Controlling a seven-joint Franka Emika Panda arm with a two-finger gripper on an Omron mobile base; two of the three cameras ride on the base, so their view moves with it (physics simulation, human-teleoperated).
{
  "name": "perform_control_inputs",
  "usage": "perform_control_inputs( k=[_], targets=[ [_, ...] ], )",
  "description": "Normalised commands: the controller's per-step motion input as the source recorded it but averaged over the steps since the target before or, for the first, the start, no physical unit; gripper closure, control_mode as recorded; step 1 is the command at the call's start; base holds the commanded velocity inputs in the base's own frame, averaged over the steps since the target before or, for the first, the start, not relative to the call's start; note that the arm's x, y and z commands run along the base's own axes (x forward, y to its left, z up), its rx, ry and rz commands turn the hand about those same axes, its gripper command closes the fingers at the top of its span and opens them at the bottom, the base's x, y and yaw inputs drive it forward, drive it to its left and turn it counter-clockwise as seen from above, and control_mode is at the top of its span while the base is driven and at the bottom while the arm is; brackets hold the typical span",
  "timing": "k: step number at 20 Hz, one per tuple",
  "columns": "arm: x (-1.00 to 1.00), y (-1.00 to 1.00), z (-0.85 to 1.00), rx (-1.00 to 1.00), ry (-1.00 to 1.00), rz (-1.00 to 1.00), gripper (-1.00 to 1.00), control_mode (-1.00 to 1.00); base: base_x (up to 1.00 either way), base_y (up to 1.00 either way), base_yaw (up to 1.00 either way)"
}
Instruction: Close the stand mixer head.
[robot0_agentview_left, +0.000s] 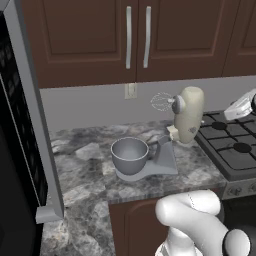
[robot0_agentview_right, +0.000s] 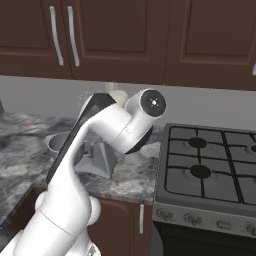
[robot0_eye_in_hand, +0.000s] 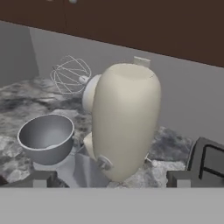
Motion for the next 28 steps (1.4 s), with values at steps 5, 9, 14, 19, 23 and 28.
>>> perform_control_inputs(
  k=[5, 9, 14, 19, 23, 28],
  targets=[
    [0.71, 0.06, 0.0, 0.0, 0.0, 0.16, -1.0, -1.0, 0.0, 0.0, 0.0],
    [0.45, 0.27, -0.02, 0.0, 0.0, 0.17, -1.0, -1.0, 0.0, 0.0, 0.0],
    [0.28, 0.76, -0.26, -0.01, 0.0, 0.21, -1.0, -1.0, 0.0, 0.0, 0.0],
    [0.32, 1.0, -0.43, -0.08, 0.0, 0.24, -1.0, -1.0, 0.0, 0.0, 0.0],
    [0.36, 1.0, -0.54, -0.14, 0.0, 0.33, -1.0, -1.0, 0.0, 0.0, 0.0],
    [0.26, 1.0, -0.66, -0.25, 0.0, 0.33, -1.0, -1.0, 0.0, 0.0, 0.0]
  ],
)
